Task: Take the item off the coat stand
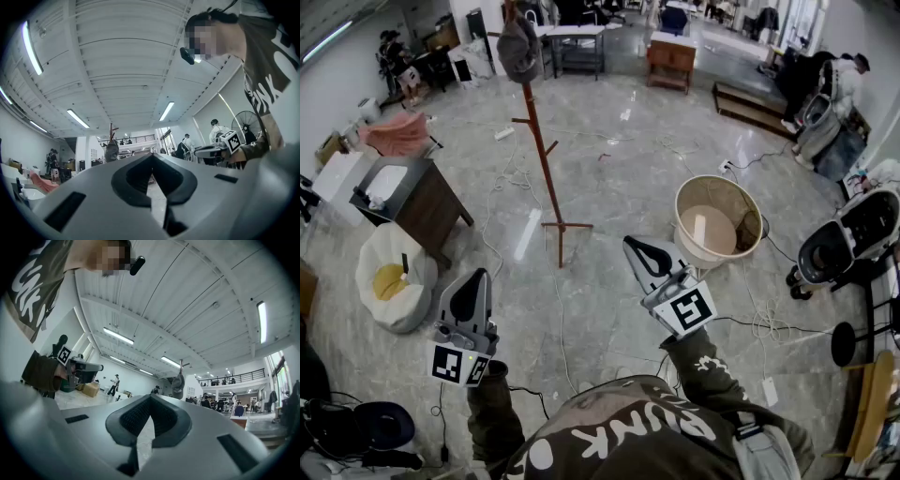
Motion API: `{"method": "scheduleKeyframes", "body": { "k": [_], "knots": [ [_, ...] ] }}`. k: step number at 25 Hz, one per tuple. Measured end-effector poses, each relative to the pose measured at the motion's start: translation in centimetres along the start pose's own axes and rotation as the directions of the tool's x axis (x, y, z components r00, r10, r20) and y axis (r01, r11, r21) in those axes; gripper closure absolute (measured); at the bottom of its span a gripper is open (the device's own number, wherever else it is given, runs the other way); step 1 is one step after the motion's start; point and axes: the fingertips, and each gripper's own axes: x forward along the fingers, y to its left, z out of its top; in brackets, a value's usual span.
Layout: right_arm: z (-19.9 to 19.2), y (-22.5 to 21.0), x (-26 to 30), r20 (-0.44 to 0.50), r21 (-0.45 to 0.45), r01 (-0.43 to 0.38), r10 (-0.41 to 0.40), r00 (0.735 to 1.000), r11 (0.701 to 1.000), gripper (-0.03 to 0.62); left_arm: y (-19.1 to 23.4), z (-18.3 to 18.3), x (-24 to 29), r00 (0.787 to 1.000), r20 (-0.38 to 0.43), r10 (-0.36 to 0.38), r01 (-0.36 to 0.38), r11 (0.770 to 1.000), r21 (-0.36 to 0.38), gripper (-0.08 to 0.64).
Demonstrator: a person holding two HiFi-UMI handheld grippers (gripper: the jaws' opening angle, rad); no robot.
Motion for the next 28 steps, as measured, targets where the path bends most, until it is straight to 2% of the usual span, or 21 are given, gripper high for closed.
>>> {"method": "scheduleKeyframes", "body": {
  "k": [18, 20, 22, 23, 24, 26, 27, 28],
  "knots": [
    [-0.4, -0.1, 0.2, -0.001, -0.026, -0.012, 0.012, 1.0, 1.0, 0.58, -0.1, 0.0, 0.1, 1.0, -0.005, 0.004, -0.004, 1.0, -0.002, 0.557],
    [-0.7, 0.0, 0.2, -0.013, -0.025, -0.017, 0.016, 1.0, 1.0, 0.562, -0.2, 0.0, 0.2, 1.0, -0.007, 0.002, -0.002, 1.0, -0.004, 0.557],
    [-0.9, 0.0, 0.4, -0.016, -0.008, -0.03, 0.03, 0.999, 1.0, 0.504, -0.1, 0.0, 0.3, 1.0, -0.006, 0.003, -0.003, 1.0, -0.003, 0.557],
    [-0.9, 0.2, 0.6, -0.013, 0.006, -0.046, 0.046, 0.999, 0.999, 0.444, 0.0, 0.0, 0.4, 1.0, -0.005, 0.004, -0.004, 1.0, -0.002, 0.557],
    [-0.8, 0.4, 0.7, -0.011, 0.021, -0.068, 0.069, 0.998, 0.997, 0.358, 0.0, 0.0, 0.4, 1.0, -0.005, 0.004, -0.004, 1.0, -0.002, 0.557],
    [-0.5, 0.8, 1.0, -0.015, 0.038, -0.115, 0.116, 0.993, 0.993, 0.135, 0.1, -0.1, 0.4, 1.0, -0.008, 0.006, -0.006, 1.0, -0.002, 0.557],
    [-0.4, 0.9, 1.1, -0.014, 0.038, -0.13, 0.13, 0.991, 0.991, 0.082, 0.1, -0.1, 0.4, 1.0, -0.01, 0.007, -0.007, 1.0, -0.002, 0.557],
    [-0.3, 0.9, 1.2, -0.007, 0.034, -0.138, 0.138, 0.99, 0.99, 0.056, 0.2, -0.2, 0.5, 1.0, -0.012, 0.009, -0.009, 1.0, -0.002, 0.557]
  ]
}}
